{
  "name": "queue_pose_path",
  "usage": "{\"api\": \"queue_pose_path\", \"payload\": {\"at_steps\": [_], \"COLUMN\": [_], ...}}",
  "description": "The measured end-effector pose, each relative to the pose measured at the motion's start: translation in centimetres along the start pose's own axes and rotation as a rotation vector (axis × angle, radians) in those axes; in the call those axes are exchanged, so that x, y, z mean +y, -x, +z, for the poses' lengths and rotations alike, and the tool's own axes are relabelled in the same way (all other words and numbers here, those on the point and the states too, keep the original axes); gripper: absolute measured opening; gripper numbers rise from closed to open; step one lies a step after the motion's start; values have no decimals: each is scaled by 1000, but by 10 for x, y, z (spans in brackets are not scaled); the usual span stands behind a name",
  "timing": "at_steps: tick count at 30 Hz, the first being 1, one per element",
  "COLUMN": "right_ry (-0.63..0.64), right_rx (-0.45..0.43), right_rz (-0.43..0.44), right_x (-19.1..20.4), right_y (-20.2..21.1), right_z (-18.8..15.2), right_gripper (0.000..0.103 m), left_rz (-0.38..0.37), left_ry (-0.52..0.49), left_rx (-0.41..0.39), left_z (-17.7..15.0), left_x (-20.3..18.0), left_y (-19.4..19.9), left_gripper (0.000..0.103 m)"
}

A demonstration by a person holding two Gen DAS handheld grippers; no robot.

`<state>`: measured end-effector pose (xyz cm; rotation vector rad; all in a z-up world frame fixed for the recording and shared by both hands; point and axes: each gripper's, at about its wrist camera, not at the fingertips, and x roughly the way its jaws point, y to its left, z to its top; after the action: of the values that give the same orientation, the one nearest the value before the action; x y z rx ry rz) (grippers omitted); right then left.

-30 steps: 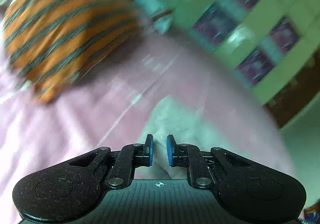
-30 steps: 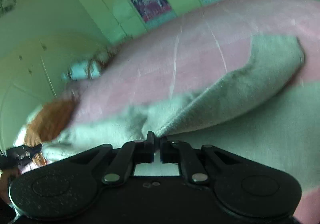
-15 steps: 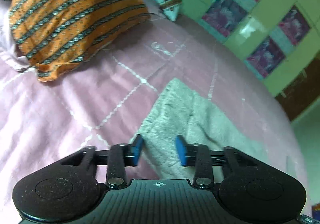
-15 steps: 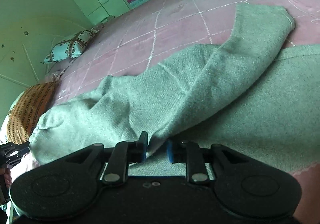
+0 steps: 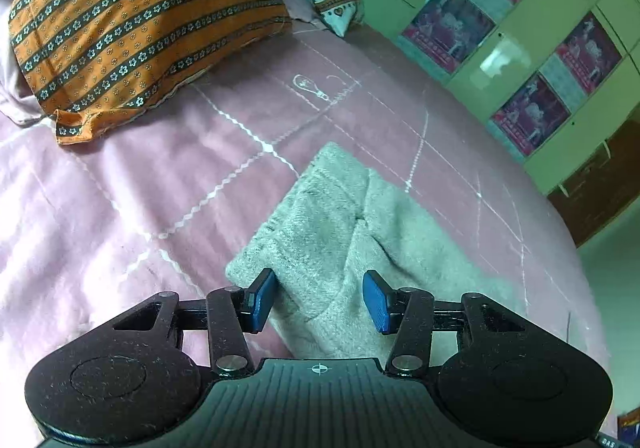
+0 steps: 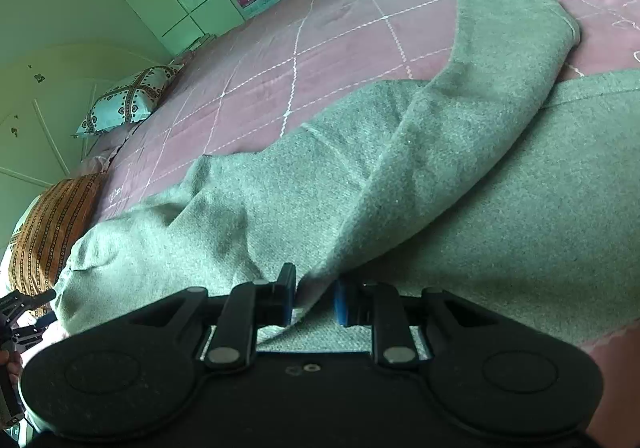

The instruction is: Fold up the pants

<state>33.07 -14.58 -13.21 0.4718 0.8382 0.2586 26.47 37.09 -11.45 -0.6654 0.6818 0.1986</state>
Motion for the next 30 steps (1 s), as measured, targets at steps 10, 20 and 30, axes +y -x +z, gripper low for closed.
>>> {"api": "queue_pose_path", "payload": {"at_steps": [10, 20, 30], "right_ry": [14, 28, -19], "right_rx": [-103, -11, -4], "right_rz": [93, 55, 54], "right_x": [5, -1, -16], "right_y": [25, 6, 16], "right_z": [5, -15, -19], "right_gripper": [0, 0, 15], "left_rz": [-111, -69, 91], "left_ry": [5, 31, -101], "left_rx": [-145, -110, -121], "left_z": [15, 3, -7], "left_x": [3, 23, -1], "left_y": [29, 16, 32], "left_gripper": [16, 15, 19]}}
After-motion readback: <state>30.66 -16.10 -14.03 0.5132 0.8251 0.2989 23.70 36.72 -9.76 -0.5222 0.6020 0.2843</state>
